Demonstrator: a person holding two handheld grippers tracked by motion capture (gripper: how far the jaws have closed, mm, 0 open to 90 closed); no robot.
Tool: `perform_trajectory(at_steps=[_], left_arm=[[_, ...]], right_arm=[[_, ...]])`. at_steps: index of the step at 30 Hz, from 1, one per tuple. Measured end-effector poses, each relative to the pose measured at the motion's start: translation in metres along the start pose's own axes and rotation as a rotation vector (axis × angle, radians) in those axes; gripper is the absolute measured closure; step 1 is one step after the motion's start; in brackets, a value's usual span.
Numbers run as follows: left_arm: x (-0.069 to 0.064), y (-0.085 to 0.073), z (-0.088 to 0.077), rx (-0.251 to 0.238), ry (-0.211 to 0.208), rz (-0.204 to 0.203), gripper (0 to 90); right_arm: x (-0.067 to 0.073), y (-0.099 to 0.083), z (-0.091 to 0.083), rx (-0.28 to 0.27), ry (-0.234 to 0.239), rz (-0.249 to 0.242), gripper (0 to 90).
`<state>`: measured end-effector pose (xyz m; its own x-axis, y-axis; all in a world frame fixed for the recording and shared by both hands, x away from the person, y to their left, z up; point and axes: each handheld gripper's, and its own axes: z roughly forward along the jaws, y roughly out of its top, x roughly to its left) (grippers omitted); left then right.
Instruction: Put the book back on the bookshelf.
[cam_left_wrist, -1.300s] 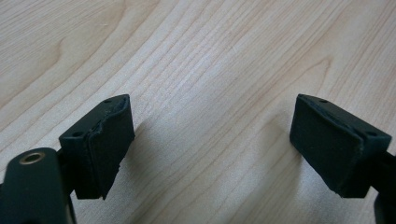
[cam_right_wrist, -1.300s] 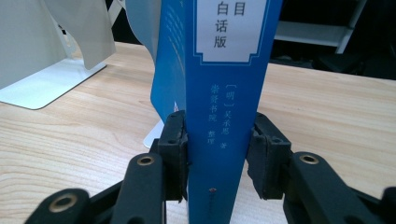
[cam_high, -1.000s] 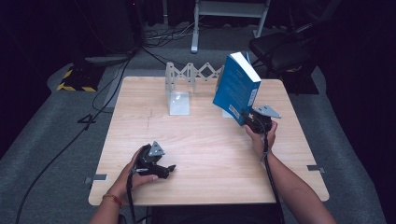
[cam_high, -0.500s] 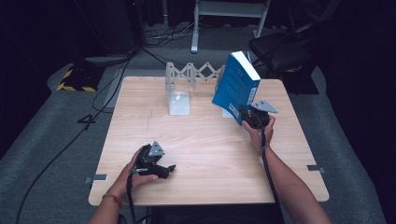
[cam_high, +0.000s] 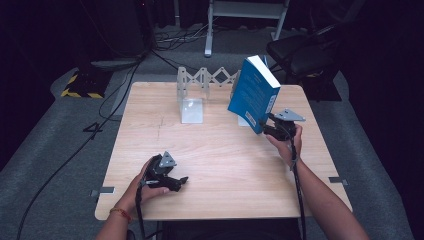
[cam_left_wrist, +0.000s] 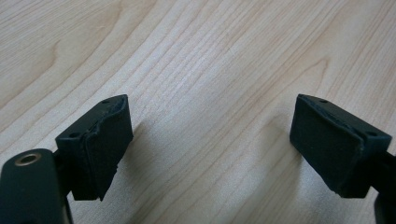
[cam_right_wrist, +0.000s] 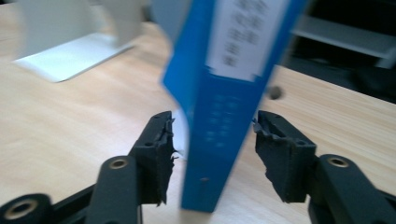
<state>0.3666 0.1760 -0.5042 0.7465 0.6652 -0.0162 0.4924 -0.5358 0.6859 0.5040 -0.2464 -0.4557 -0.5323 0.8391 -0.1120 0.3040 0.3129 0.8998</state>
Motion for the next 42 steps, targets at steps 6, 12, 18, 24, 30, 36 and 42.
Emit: perform_trajectory(at_steps=[6, 12, 18, 24, 30, 36, 42], left_arm=[[0.000, 0.000, 0.000, 0.000, 0.000, -0.001, 13.6], [0.000, 0.000, 0.000, 0.000, 0.001, 0.001, 13.7], [-0.001, 0.000, 0.000, 0.000, 0.002, -0.005, 13.6], [-0.001, 0.000, 0.000, -0.002, 0.003, -0.013, 13.6], [-0.001, 0.000, 0.000, -0.002, 0.004, -0.014, 13.7], [-0.001, 0.000, 0.000, -0.002, 0.004, -0.013, 13.7], [-0.001, 0.000, 0.000, -0.002, 0.004, -0.015, 13.7]], right_arm=[[-0.009, 0.013, -0.021, 0.040, 0.071, -0.045, 39.5], [-0.013, 0.018, -0.038, 0.043, 0.099, -0.076, 36.2], [-0.012, 0.020, -0.052, 0.121, 0.077, -0.127, 31.1], [-0.010, 0.020, -0.067, 0.145, 0.093, -0.160, 28.4], [-0.012, 0.011, -0.084, 0.141, 0.100, -0.178, 28.4], [-0.016, 0.000, -0.099, 0.170, 0.099, -0.184, 30.3], [-0.023, -0.019, -0.110, 0.198, 0.104, -0.190, 29.7]])
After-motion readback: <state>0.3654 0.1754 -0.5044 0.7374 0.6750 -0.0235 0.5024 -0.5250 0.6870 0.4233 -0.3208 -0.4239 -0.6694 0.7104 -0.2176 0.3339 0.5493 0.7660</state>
